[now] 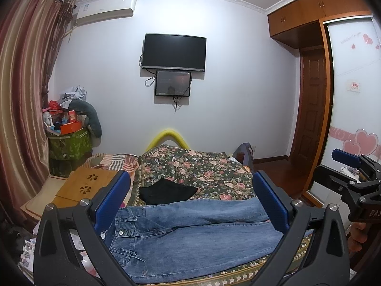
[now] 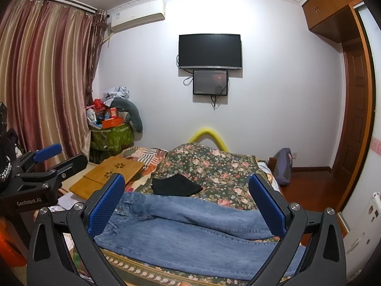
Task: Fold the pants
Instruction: 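Grasp the jeans waistband with the left tool while the right tool grasps a leg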
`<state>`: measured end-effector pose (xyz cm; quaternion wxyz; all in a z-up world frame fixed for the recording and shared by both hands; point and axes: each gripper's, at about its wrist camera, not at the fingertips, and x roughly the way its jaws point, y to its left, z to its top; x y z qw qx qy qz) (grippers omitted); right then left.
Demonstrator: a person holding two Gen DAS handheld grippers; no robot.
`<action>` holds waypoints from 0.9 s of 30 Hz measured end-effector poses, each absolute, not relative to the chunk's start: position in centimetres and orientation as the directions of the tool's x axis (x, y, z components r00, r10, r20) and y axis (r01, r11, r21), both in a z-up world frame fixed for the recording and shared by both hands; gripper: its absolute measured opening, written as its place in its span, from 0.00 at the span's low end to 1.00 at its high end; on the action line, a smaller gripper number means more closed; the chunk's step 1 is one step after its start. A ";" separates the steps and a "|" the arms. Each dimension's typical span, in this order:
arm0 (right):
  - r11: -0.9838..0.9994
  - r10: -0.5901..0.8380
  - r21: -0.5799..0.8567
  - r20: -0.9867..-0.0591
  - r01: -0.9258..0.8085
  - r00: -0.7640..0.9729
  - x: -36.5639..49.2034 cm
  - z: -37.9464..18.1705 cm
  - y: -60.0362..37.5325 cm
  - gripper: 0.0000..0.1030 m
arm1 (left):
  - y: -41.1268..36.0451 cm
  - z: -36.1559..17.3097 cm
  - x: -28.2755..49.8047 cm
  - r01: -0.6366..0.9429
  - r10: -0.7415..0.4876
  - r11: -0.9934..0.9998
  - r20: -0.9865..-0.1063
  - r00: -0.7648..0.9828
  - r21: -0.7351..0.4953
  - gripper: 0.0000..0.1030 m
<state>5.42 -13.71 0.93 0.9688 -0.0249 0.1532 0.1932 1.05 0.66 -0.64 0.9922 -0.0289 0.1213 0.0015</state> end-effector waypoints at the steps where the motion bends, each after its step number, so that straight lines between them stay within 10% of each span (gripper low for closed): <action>1: 0.925 0.363 0.010 -0.312 -0.379 0.878 5.7 0.7 -13.7 1.00 | 0.7 -0.9 1.5 -0.014 -0.001 0.998 -0.247 0.969 -0.056 1.00; 27: 0.926 0.280 -0.014 -0.644 -0.377 0.712 26.3 -14.2 -14.7 1.00 | 11.8 -17.3 27.5 -0.134 0.120 0.990 -0.715 0.688 0.038 1.00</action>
